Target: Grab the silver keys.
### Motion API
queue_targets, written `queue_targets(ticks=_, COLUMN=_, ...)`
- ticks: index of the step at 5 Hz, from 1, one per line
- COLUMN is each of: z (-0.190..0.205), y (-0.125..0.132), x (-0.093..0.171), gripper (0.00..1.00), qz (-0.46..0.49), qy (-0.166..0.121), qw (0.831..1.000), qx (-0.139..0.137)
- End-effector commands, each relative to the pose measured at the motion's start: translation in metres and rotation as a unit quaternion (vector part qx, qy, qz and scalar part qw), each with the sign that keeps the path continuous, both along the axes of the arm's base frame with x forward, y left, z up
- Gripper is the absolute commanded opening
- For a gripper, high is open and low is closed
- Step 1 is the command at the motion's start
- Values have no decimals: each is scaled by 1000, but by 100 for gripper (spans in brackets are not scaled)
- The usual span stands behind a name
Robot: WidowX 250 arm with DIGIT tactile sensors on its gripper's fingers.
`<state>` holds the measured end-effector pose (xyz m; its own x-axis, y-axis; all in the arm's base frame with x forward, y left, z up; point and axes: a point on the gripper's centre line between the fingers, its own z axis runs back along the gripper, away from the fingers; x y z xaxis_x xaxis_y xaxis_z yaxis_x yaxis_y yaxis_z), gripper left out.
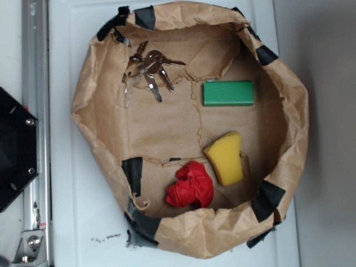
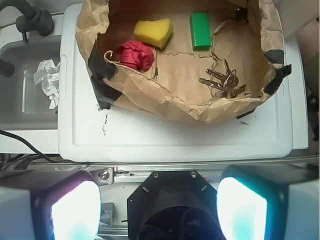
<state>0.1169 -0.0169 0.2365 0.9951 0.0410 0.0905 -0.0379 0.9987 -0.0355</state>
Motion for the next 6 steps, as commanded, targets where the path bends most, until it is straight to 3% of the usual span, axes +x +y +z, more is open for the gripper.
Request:
queue_targets(ticks=1, z=0, y=0, x=0, gripper=100, qz=0, qy=0, qw=1000, qx=0)
queue_targets(ticks=2, z=-19, y=-6, x=50, gripper=100, qz=66, qy=-37, qw=997, qx=9)
queue_targets(ticks=4, z=-58, y=26, x=117, gripper=100, qz=225, qy=-39, qw=973, qx=27)
queue_targets(ticks=5, z=-86, y=52, x=129, gripper=100, qz=295, qy=-4, qw=954, qx=59)
queue_targets(ticks=6, z=-119, y=77, x=129, gripper=100, qz=324, qy=16, qw=938, qx=124)
